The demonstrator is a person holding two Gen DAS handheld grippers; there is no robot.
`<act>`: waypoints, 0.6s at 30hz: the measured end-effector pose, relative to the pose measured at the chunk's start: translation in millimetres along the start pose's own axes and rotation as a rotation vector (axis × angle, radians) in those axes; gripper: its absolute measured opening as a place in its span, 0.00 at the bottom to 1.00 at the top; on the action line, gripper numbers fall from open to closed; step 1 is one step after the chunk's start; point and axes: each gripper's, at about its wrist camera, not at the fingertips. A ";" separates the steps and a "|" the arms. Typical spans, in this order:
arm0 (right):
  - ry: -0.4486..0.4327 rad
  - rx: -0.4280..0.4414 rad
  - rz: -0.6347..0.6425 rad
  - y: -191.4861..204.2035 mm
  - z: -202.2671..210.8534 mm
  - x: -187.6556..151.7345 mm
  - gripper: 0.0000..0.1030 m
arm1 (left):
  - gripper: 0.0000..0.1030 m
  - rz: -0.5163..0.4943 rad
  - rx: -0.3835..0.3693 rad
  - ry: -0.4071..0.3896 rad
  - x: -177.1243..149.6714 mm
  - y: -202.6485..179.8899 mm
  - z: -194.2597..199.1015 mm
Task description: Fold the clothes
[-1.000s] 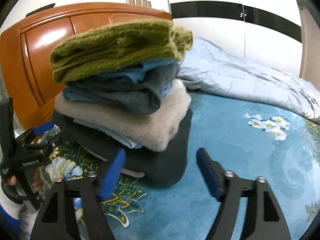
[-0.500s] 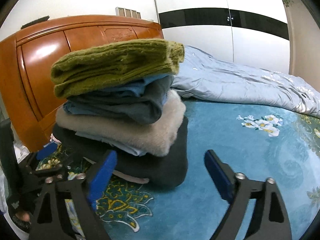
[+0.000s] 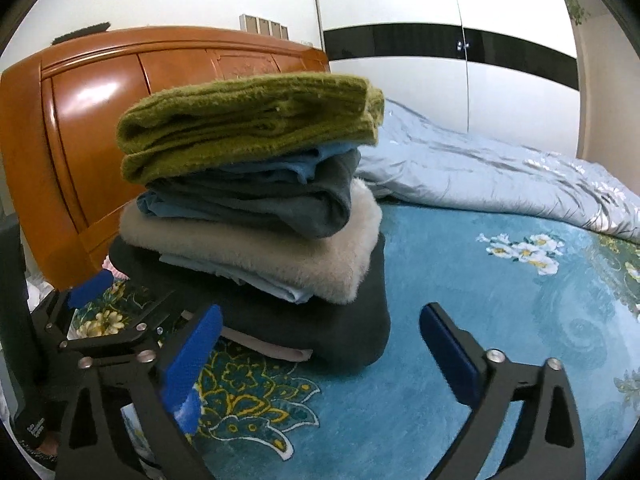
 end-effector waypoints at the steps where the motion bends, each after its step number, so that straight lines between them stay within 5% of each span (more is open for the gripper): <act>1: -0.006 0.009 0.008 0.4 1.9 0.4 0.99 | 1.00 0.000 -0.001 -0.007 1.2 -0.1 1.9; 18: -0.108 -0.025 -0.018 7.8 48.3 18.1 1.00 | 1.00 -0.015 0.023 -0.185 25.1 -1.4 38.1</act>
Point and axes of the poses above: each gripper's, at about its wrist camera, not at the fingertips, and z roughly against the way its jaws point, y to its left, x to its top, and after that the axes turned 7 degrees about -x, right-handed
